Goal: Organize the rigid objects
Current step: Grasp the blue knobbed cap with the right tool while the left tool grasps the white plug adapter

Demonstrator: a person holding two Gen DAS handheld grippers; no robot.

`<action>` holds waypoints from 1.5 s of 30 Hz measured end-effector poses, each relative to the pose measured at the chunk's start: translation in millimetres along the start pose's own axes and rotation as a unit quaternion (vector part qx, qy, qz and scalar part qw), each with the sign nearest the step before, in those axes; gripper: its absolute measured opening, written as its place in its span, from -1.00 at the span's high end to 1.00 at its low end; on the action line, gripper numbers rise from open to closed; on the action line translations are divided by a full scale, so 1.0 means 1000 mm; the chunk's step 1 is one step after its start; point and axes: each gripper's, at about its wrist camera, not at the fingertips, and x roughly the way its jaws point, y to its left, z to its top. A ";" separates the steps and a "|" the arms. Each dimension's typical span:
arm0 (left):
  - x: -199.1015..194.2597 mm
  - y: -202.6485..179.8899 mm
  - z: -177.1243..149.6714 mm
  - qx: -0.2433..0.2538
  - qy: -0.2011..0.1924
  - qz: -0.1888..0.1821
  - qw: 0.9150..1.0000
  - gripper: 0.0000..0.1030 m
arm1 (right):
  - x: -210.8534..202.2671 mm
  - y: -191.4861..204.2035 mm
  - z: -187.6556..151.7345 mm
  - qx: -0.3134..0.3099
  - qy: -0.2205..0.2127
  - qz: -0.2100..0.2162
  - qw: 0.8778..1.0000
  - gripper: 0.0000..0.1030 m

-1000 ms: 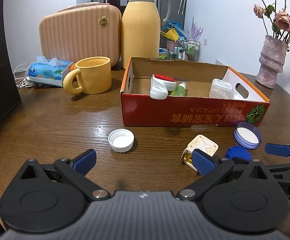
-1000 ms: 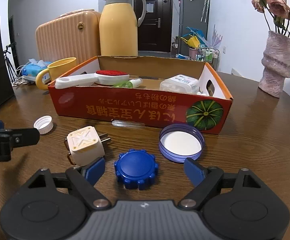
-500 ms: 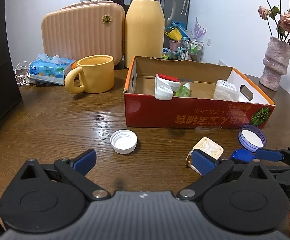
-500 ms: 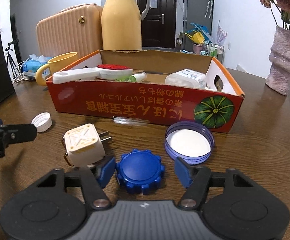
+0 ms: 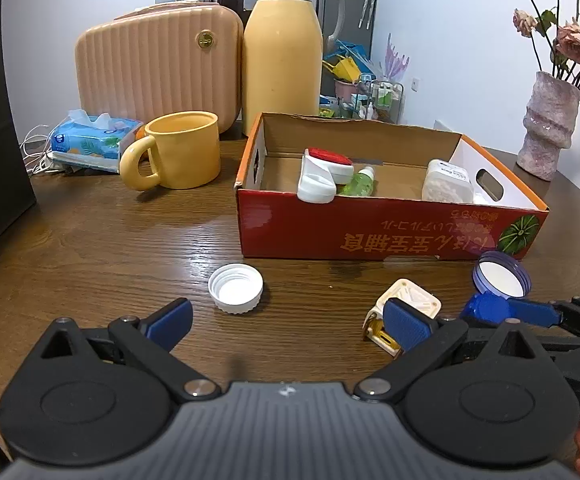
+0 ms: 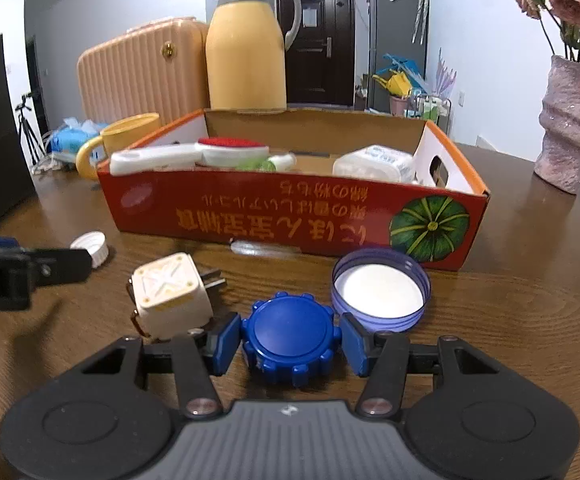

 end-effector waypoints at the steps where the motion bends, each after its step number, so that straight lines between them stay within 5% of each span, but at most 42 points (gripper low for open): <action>1: 0.001 -0.001 0.000 0.001 0.000 0.000 1.000 -1.00 | -0.002 -0.001 0.000 0.002 -0.005 0.001 1.000 -0.03; 19: 0.017 -0.033 0.006 0.025 0.008 -0.018 0.999 -1.00 | -0.026 -0.038 0.003 0.054 -0.071 -0.021 0.996 -0.03; 45: 0.053 -0.064 -0.006 0.064 0.023 -0.041 0.997 -0.90 | -0.028 -0.061 -0.002 0.071 -0.076 -0.042 0.994 -0.03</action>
